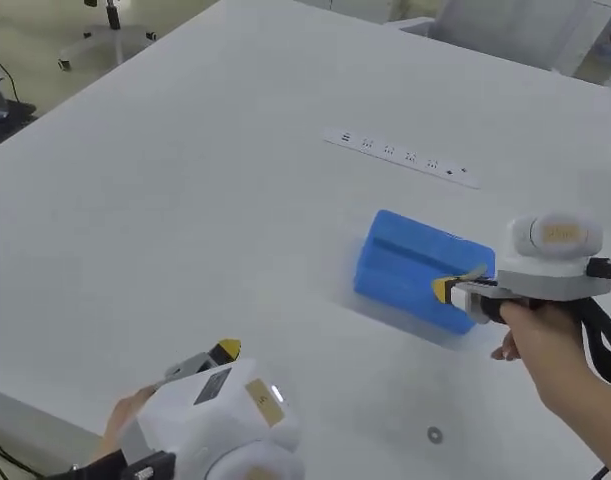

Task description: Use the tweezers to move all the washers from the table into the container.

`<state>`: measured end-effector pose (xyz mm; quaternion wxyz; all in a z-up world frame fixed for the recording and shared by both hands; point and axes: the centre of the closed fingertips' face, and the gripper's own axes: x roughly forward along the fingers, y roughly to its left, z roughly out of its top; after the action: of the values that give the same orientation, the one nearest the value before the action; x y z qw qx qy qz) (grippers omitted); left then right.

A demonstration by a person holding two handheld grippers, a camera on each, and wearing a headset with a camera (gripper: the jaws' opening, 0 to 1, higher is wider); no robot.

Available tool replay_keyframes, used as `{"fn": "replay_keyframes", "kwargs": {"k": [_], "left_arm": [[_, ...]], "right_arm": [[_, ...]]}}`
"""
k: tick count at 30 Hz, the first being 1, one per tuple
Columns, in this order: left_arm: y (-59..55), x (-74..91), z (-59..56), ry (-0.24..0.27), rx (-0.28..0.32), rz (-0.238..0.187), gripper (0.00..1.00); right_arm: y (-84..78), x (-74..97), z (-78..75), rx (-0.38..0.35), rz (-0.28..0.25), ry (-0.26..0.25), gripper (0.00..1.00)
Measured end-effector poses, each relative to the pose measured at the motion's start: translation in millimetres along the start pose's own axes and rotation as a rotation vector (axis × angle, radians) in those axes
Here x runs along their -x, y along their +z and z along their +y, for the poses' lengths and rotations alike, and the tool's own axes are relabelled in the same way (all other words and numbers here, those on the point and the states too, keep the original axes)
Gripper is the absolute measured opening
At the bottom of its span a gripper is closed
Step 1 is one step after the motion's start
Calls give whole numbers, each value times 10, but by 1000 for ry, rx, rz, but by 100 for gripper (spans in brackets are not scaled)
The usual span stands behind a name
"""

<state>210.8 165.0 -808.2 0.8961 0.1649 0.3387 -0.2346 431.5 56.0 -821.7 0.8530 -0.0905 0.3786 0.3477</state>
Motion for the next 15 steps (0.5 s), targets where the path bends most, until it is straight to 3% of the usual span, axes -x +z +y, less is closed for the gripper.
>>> {"fn": "replay_keyframes", "kwargs": {"k": [8,15], "left_arm": [[23,9,3,3,-3,-11,92],[29,12,-3,1,-7,-14,92]], "right_arm": [[242,264,41,-3,-97,5,4],[405,622,83,-25,-189,18,4]]}}
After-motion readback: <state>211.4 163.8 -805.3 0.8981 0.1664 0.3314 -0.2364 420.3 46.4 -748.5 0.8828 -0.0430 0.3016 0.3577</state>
